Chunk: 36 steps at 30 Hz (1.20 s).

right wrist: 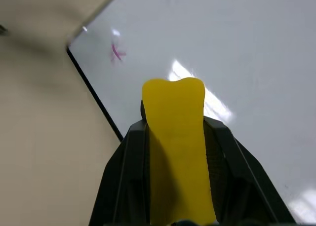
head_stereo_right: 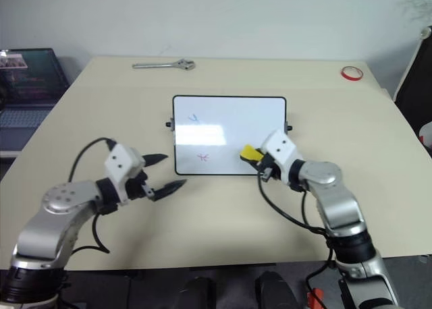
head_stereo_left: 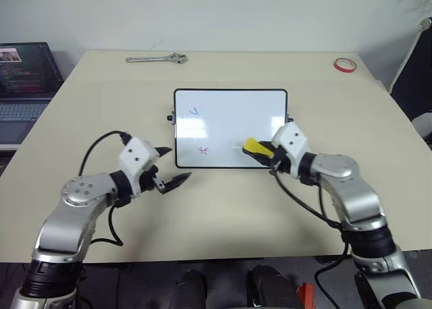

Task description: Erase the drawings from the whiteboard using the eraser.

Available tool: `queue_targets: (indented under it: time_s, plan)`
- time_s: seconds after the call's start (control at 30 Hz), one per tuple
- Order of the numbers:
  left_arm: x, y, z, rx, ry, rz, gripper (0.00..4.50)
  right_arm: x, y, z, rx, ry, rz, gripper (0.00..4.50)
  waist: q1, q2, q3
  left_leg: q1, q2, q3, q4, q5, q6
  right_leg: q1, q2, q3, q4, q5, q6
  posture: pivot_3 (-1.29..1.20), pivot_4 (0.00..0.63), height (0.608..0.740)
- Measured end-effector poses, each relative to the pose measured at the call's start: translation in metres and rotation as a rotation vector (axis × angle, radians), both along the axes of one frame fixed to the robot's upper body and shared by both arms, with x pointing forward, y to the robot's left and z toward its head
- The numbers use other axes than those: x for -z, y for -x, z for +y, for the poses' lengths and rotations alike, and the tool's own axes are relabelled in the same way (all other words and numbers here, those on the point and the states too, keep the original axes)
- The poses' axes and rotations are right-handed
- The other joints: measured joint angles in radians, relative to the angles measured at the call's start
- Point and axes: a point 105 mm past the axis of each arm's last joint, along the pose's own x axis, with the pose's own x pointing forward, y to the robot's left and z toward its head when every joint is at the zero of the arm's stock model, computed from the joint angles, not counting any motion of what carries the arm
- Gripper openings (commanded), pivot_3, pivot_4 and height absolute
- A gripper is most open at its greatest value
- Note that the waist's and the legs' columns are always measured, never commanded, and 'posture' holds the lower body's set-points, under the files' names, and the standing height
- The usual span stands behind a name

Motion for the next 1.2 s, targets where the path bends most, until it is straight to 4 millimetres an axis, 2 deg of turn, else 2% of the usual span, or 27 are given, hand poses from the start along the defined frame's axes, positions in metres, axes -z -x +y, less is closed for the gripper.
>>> queue_targets:
  time_s: [0.07, 0.13, 0.3, 0.5, 0.63, 0.83, 0.93, 1.07, 1.2]
  plan:
    - [-0.010, -0.003, 0.013, -0.050, 0.024, -0.033, 4.50, -0.001, 0.010, -0.006, -0.001, -0.036, 0.035, 1.11, 0.003, 0.000, 0.000, -0.001, 0.000, 0.000, 0.000, 0.000, 0.000, 0.001, -0.001, -0.001, -0.002, 0.000, 0.000, 0.00, 0.150, 0.740]
    - [-0.015, -0.003, 0.017, -0.066, 0.046, -0.051, 4.50, -0.001, 0.016, -0.011, 0.004, -0.070, 0.052, 1.11, 0.005, 0.000, 0.000, -0.001, 0.000, 0.000, 0.000, 0.000, 0.000, 0.001, -0.002, -0.001, -0.003, 0.000, 0.000, 0.00, 0.150, 0.740]
    - [-0.014, -0.005, 0.021, -0.126, 0.125, -0.046, 4.50, 0.002, 0.022, -0.018, 0.023, -0.109, 0.032, 1.11, 0.005, 0.000, 0.000, 0.000, -0.001, 0.001, 0.000, 0.000, 0.000, 0.001, -0.001, -0.001, -0.002, 0.000, 0.000, 0.00, 0.150, 0.740]
    - [-0.010, -0.004, 0.024, -0.186, 0.181, -0.017, 4.50, 0.007, 0.016, -0.024, 0.096, -0.195, 0.013, 1.11, 0.001, 0.000, 0.000, 0.001, -0.001, 0.002, 0.000, 0.000, 0.000, 0.001, 0.000, 0.000, -0.001, 0.000, 0.000, 0.00, 0.150, 0.740]
    - [-0.014, -0.003, 0.026, -0.213, 0.197, -0.023, 4.50, 0.007, 0.013, -0.021, 0.116, -0.241, 0.010, 1.11, 0.001, 0.000, 0.000, 0.001, -0.001, 0.002, 0.000, 0.000, 0.000, 0.001, 0.000, 0.000, 0.000, 0.000, 0.000, 0.00, 0.150, 0.740]
    - [-0.018, 0.000, 0.025, -0.220, 0.214, -0.017, 4.50, 0.005, 0.014, -0.017, 0.078, -0.192, 0.000, 1.11, 0.001, 0.000, 0.000, 0.001, -0.001, 0.002, 0.001, 0.000, 0.000, 0.002, 0.000, 0.000, 0.000, 0.000, 0.000, 0.00, 0.150, 0.740]
    - [-0.015, 0.002, 0.027, -0.228, 0.199, 0.007, 4.50, -0.007, 0.005, 0.001, 0.030, -0.133, -0.059, 1.11, -0.010, 0.000, 0.000, 0.003, -0.002, 0.004, 0.001, 0.000, 0.000, 0.001, 0.001, 0.002, 0.003, 0.000, 0.000, 0.00, 0.150, 0.740]
    - [-0.014, 0.002, 0.027, -0.216, 0.177, 0.020, 4.50, -0.021, -0.014, 0.038, -0.043, -0.003, -0.182, 1.11, -0.010, 0.000, 0.000, 0.004, -0.002, 0.004, 0.001, 0.000, 0.000, 0.001, 0.002, 0.002, 0.005, 0.000, 0.000, 0.00, 0.150, 0.740]
    - [-0.016, 0.000, 0.026, -0.211, 0.175, 0.017, 4.50, -0.028, -0.034, 0.076, -0.079, 0.034, -0.212, 1.11, -0.010, 0.000, 0.000, 0.003, -0.001, 0.004, 0.001, 0.000, 0.000, 0.000, 0.001, 0.002, 0.005, 0.000, 0.000, 0.00, 0.150, 0.740]
